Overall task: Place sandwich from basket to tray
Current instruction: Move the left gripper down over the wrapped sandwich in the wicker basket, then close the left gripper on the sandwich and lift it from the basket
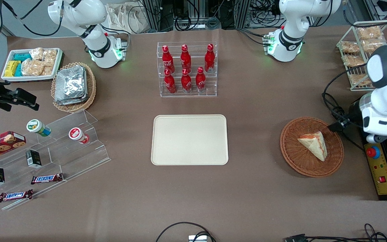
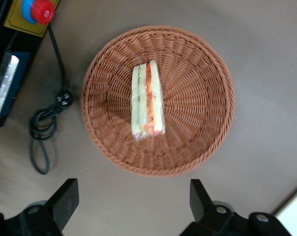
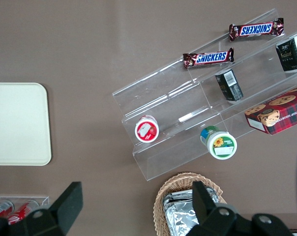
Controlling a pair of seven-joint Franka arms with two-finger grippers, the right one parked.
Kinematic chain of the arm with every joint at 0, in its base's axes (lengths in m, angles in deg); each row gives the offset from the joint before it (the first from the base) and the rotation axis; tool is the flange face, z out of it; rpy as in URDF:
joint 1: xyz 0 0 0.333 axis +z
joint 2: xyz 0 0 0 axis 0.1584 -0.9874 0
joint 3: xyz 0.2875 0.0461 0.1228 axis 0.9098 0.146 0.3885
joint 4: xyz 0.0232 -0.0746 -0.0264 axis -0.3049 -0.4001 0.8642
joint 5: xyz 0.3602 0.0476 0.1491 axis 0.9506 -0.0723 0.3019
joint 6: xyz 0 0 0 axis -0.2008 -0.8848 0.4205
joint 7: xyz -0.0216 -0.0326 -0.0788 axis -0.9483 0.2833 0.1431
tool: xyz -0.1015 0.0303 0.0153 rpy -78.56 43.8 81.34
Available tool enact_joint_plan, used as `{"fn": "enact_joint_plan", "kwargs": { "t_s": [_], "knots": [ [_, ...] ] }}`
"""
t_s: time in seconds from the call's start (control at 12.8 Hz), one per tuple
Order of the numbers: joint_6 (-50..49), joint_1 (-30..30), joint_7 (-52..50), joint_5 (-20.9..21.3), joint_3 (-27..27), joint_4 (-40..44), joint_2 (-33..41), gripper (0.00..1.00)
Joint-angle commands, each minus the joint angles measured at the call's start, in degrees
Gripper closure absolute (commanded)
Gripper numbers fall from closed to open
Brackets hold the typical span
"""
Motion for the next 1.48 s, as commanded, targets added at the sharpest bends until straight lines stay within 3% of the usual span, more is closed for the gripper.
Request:
{"fn": "enact_joint_plan", "kwargs": {
  "t_s": [0.0,0.39,0.86,1.09,1.4],
  "knots": [
    [7.8,-0.6,-4.8,0.2,0.1,-2.9,-3.8,0.0],
    [19.6,-1.8,-5.0,-0.7,3.0,-7.9,-11.0,0.0],
    [21.5,-2.4,-5.2,-4.0,3.0,-8.0,-14.6,0.02],
    [23.1,-2.7,-5.4,-4.2,3.0,-8.0,-16.1,0.29],
    [21.8,-3.1,-5.3,-4.2,3.0,-7.6,-15.5,0.9]
  ]
}}
